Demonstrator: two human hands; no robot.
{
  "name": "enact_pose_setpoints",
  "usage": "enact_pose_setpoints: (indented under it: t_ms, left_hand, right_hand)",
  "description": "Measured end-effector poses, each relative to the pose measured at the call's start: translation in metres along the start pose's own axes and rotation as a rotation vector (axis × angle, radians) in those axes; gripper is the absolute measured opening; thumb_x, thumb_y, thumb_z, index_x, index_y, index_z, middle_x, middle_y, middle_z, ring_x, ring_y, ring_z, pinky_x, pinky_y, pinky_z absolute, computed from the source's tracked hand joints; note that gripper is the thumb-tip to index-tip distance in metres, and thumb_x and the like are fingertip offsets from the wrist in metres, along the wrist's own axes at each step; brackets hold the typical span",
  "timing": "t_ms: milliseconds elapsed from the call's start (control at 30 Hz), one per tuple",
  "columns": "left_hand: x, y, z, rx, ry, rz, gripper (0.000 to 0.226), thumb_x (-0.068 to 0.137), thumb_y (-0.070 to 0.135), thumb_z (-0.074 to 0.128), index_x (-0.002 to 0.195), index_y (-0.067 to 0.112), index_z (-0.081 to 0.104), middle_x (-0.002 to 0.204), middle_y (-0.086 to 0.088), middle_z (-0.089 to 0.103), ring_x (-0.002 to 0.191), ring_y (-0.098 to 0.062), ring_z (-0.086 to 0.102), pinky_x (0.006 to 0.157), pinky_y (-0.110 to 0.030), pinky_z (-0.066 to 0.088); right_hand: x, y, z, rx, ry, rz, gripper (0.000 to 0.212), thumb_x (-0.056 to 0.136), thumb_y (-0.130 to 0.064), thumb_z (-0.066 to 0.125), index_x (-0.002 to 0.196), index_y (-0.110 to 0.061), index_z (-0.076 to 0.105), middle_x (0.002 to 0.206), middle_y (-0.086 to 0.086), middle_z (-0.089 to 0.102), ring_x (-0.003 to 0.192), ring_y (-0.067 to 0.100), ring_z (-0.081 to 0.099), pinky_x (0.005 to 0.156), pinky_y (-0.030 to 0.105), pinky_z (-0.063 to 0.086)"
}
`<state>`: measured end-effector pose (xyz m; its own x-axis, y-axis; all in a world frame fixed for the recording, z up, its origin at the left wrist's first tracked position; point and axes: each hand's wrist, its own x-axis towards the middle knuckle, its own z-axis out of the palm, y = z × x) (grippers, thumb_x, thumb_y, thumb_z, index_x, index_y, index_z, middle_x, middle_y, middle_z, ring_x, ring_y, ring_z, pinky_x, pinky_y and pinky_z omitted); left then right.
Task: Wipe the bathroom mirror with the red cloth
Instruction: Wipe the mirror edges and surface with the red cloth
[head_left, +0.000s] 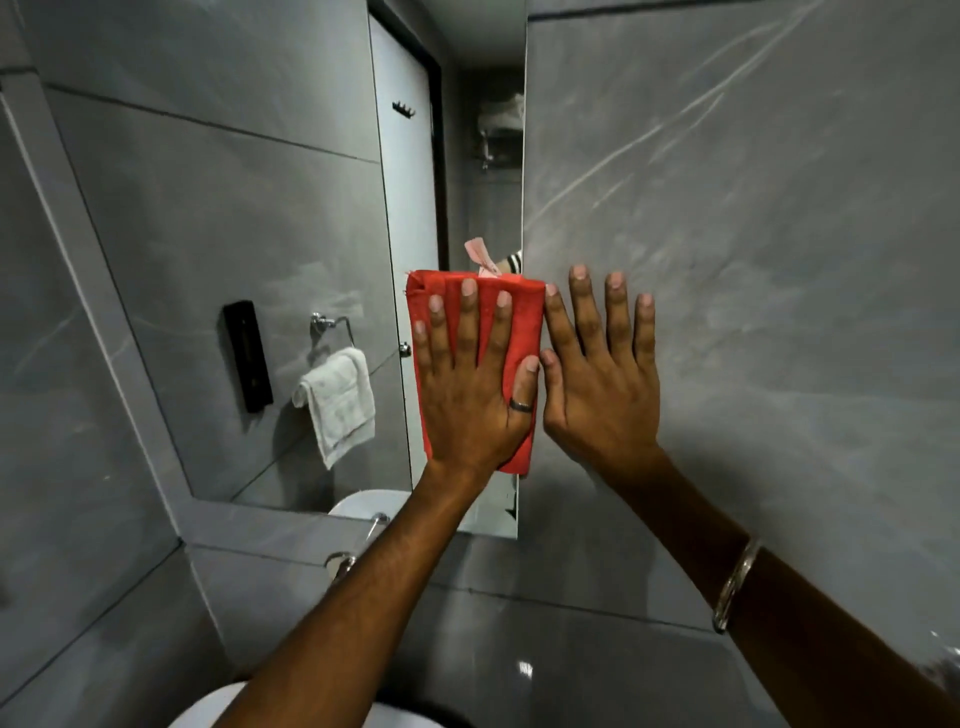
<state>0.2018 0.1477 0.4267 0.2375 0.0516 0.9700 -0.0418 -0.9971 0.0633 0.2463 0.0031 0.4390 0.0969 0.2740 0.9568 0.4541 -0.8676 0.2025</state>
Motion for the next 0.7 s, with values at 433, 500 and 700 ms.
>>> enact_pose_setpoints:
  t_ms: [433, 500, 700]
  left_hand:
    - [-0.167, -0.009, 0.028, -0.039, -0.06, -0.003, 0.071, 0.105, 0.057, 0.03, 0.164, 0.031, 0.001, 0.174, 0.002, -0.007, 0.161, -0.028, -0.004, 0.131, -0.047, 0.0]
    - [-0.168, -0.01, 0.025, -0.036, -0.072, -0.006, 0.07, 0.105, 0.056, 0.029, 0.164, 0.031, 0.002, 0.174, 0.002, -0.006, 0.161, -0.029, -0.001, 0.131, -0.046, 0.001]
    - [-0.12, -0.003, 0.007, -0.01, -0.157, -0.043, 0.069, 0.106, 0.053, 0.024, 0.164, 0.029, -0.005, 0.173, 0.001, -0.013, 0.161, -0.027, -0.009, 0.129, -0.048, 0.0]
  right_hand:
    - [-0.067, -0.015, 0.015, -0.027, 0.029, -0.032, 0.063, 0.108, -0.032, 0.036, 0.167, -0.016, 0.019, 0.173, 0.012, 0.015, 0.164, 0.033, 0.005, 0.133, 0.055, 0.002]
    - [-0.065, -0.014, 0.013, -0.013, 0.029, -0.026, 0.062, 0.108, -0.031, 0.036, 0.166, -0.016, 0.021, 0.173, 0.011, 0.015, 0.164, 0.031, 0.002, 0.133, 0.054, 0.002]
    - [-0.047, -0.009, -0.013, 0.103, -0.12, -0.037, 0.062, 0.107, -0.035, 0.032, 0.166, -0.017, 0.022, 0.175, 0.009, 0.015, 0.164, 0.029, 0.008, 0.133, 0.05, -0.002]
